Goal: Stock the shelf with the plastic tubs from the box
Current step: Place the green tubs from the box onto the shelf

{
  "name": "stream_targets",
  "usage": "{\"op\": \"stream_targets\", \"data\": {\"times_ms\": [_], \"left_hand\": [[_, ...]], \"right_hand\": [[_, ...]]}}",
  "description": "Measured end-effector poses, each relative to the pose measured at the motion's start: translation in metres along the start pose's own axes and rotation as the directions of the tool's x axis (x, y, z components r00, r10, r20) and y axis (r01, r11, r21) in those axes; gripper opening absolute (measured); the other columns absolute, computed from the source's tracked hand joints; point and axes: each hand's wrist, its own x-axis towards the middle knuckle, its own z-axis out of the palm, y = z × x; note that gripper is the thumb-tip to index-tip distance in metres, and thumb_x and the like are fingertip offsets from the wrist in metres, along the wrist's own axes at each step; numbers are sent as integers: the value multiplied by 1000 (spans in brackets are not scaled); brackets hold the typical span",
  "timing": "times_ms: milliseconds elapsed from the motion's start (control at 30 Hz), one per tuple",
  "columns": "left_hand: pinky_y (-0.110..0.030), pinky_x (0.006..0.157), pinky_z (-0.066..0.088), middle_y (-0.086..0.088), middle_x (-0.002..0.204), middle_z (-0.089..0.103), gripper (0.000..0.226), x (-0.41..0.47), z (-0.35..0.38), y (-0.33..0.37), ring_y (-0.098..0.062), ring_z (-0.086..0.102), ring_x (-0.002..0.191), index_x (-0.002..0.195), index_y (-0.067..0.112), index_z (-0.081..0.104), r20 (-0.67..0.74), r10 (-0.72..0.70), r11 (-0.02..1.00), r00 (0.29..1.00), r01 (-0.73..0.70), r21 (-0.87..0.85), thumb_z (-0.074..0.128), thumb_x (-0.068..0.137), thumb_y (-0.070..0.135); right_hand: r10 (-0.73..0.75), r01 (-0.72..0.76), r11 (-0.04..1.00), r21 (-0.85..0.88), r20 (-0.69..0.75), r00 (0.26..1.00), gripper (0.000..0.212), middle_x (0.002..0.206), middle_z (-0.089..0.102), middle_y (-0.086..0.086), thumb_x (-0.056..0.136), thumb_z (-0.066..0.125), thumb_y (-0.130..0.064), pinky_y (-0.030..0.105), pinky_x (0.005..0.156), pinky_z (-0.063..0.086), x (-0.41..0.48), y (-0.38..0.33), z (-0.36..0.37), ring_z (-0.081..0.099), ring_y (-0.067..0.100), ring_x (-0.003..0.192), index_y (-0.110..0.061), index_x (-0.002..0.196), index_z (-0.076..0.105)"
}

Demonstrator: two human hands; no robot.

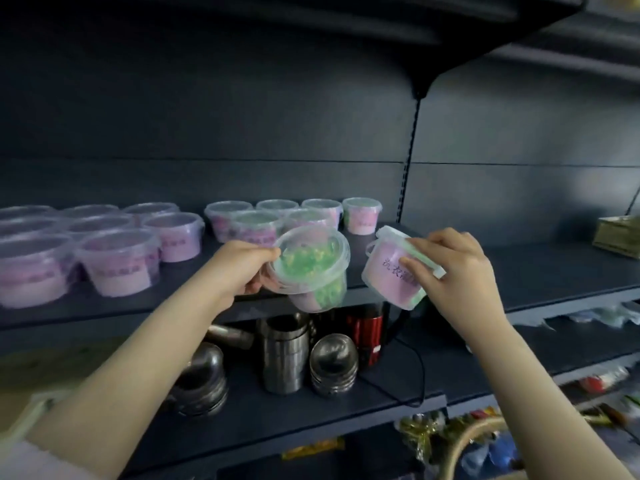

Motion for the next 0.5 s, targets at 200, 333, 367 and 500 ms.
{"op": "stream_targets", "data": {"times_ms": [200,333,367,500], "left_hand": [[-22,49,35,-14,59,61,14,18,-33,-15,-24,55,59,84,6,66,-31,-13,997,999,10,-80,62,90,17],[-20,44,39,-13,61,67,15,39,-31,-16,-20,68,53,94,3,63,-23,-83,989,996,80,-122,60,92,18],[-20,46,40,-11,61,67,14,45,-29,-15,-20,69,55,95,4,62,-10,-87,989,996,86,-122,59,93,18],[-23,51,45,-3,56,68,14,64,-10,-10,-19,69,59,93,10,59,61,-71,993,996,76,-94,55,96,24]], "right_hand": [[-143,140,985,-106,-21,990,21,86,63,2,79,73,-22,29,65,47,6,-31,36,51,25,70,-11,97,75],[-211,205,963,-178,-17,977,20,84,65,2,78,70,-22,30,56,48,18,-23,55,51,26,66,-9,92,75],[-218,213,957,-199,-6,976,17,84,65,2,79,72,-20,30,53,48,20,-19,60,51,26,66,-9,91,75],[-204,206,954,-217,30,979,19,82,65,3,72,84,-13,26,50,43,28,5,78,51,26,65,-9,88,76]]}}
